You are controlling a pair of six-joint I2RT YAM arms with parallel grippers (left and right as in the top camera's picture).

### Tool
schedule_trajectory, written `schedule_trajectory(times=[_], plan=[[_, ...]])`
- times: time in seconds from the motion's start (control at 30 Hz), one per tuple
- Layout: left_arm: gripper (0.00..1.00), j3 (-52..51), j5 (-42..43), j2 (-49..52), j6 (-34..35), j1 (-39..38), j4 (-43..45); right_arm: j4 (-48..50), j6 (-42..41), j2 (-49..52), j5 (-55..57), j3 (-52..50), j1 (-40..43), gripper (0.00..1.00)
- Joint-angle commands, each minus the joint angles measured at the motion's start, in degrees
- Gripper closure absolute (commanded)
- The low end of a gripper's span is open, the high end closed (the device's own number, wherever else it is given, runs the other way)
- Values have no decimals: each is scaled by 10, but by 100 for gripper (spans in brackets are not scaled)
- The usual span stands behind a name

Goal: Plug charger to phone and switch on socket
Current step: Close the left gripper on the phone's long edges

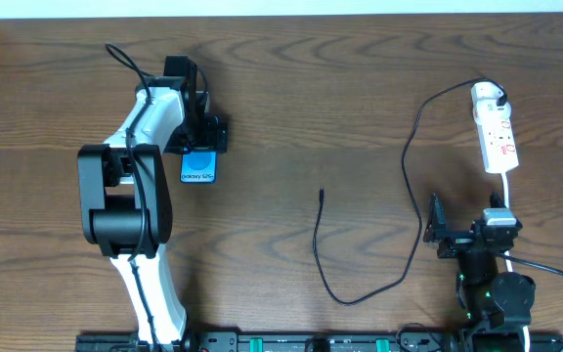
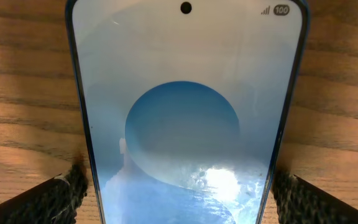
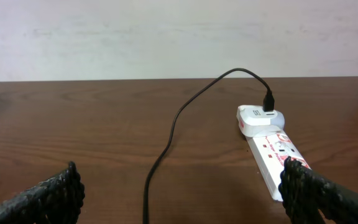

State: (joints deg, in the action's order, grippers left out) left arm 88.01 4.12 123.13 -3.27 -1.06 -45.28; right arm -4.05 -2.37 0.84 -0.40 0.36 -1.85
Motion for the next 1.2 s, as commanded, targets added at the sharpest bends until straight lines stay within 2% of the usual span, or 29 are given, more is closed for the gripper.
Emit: schedule_trajectory(times=[0.0,0.43,0.5,0.93,1.17], plan=[[1,-19,-1,12,-8,-1,-5,-3,-3,-5,2,0,-5,1],[0,-19,-1,12,-8,-1,-5,-3,-3,-5,2,0,-5,1],[3,-19,-1,12,-8,-1,-5,-3,-3,-5,3,0,-5,1],[4,-19,-1,12,-8,-1,-5,-3,-3,-5,3,0,-5,1],[11,-19,-1,12,-8,-1,-5,-3,-3,-5,2,0,-5,1]])
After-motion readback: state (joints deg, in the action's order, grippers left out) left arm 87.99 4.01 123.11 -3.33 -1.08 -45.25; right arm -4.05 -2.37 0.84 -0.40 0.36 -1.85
